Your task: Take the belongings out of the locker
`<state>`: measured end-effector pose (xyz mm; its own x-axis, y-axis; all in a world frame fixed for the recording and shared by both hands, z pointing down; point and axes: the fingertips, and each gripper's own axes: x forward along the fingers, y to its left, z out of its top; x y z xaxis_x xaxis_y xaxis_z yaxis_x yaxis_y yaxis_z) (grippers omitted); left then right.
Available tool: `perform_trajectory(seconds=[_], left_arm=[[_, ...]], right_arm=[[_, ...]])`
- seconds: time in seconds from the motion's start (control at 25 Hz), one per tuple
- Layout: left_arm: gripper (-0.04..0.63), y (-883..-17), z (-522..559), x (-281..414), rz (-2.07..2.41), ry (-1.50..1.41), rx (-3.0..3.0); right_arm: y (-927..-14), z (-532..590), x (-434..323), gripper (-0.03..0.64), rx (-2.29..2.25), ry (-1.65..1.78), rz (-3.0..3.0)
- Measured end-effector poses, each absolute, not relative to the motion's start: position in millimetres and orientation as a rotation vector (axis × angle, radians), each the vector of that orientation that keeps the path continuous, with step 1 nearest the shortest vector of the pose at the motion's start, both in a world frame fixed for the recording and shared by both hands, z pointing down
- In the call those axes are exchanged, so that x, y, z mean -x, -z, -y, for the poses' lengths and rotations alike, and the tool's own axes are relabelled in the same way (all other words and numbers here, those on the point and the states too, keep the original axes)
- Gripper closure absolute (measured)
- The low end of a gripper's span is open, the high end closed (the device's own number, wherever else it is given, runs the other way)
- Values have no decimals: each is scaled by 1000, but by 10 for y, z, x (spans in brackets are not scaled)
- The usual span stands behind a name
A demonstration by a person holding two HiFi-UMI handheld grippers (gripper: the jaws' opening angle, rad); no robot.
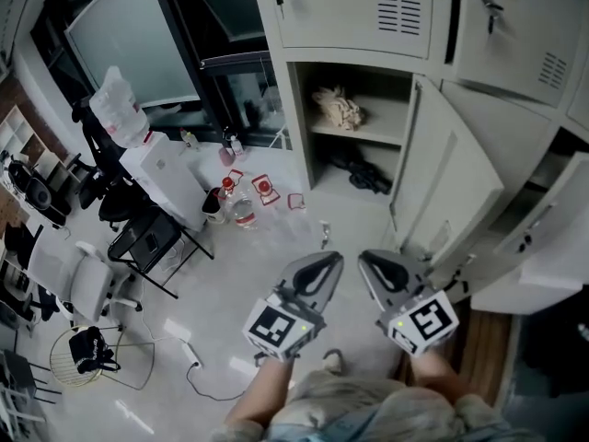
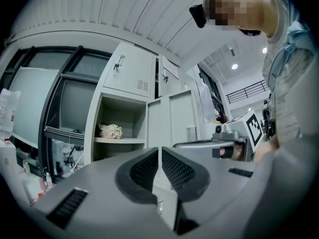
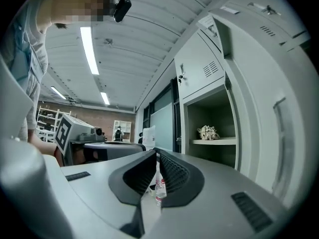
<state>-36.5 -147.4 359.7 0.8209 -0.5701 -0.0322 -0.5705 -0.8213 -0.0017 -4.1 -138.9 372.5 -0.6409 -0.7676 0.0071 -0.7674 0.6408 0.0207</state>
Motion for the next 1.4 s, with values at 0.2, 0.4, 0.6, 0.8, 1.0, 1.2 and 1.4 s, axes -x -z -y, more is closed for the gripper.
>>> perform_trajectory(seconds=[0.2,0.4,0.6,0.8,1.0,1.2,1.4], left_arm=[[591,-3625,1780,565,-922,-41,2988],[591,-3607,2108,696,-937,-61,2965],[591,-3587,2404,716,-948,-79,2959],[591,-3556,2692,749,-973,-73,2922],[591,-3529,3038,732,-1011,-60,2887],[591,-3496,3311,666,-1047,-70,2886],[589,-3437,3491,587,-1058,-102,2890]], right_arm=[[-3687,1728,212,612,-1396,32,2785],[-3685,2017,355,612,-1424,63,2725],[-3716,2287,407,612,-1433,61,2698],[-3579,2585,374,607,-1465,78,2714],[-3395,2998,255,591,-1534,168,2725],[-3385,3292,298,574,-1532,173,2720],[-3383,3472,277,531,-1550,151,2658]])
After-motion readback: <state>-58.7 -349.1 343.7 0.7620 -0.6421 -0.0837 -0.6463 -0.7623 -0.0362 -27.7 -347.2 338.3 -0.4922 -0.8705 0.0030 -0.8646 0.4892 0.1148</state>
